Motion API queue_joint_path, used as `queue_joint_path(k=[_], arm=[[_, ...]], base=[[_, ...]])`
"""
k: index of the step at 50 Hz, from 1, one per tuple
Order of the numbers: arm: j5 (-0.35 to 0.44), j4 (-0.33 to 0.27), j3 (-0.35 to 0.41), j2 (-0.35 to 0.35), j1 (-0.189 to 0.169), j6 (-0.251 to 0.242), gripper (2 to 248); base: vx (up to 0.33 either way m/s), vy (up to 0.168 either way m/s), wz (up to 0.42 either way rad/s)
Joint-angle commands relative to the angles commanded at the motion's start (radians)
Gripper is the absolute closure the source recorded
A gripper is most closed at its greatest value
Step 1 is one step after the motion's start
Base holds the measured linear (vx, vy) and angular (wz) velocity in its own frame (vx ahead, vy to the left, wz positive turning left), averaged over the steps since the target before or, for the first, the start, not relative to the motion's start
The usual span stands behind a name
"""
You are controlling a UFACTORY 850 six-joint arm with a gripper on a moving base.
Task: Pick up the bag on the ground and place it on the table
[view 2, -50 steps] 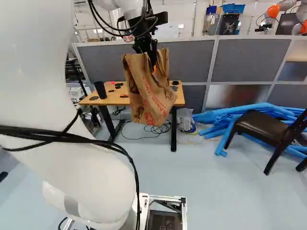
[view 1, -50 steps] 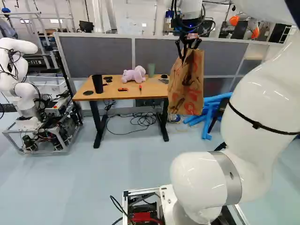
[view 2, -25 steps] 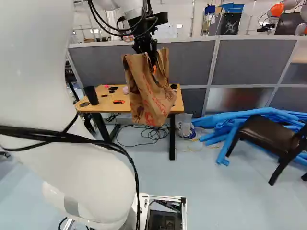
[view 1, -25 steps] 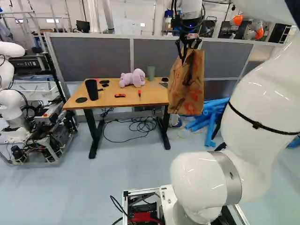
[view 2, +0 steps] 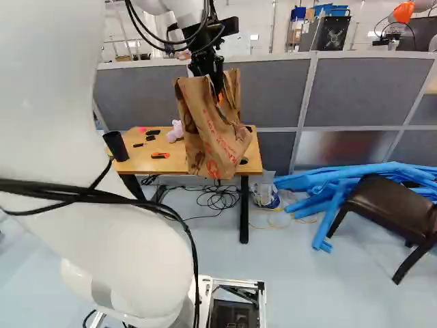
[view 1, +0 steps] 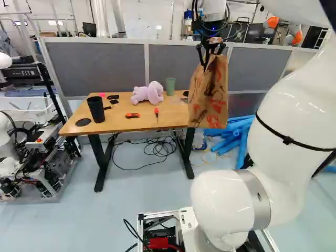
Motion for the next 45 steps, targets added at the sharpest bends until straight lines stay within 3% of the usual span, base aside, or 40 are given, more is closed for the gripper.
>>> queue_joint_path(k=[27,45], arm=[[0.0,0.0,0.0,0.0,0.0,0.0,229],[0.0,0.0,0.0,0.0,0.0,0.0,229]], base=[[0.208,-0.001,-0.01],[0.031,-0.001,-0.001]])
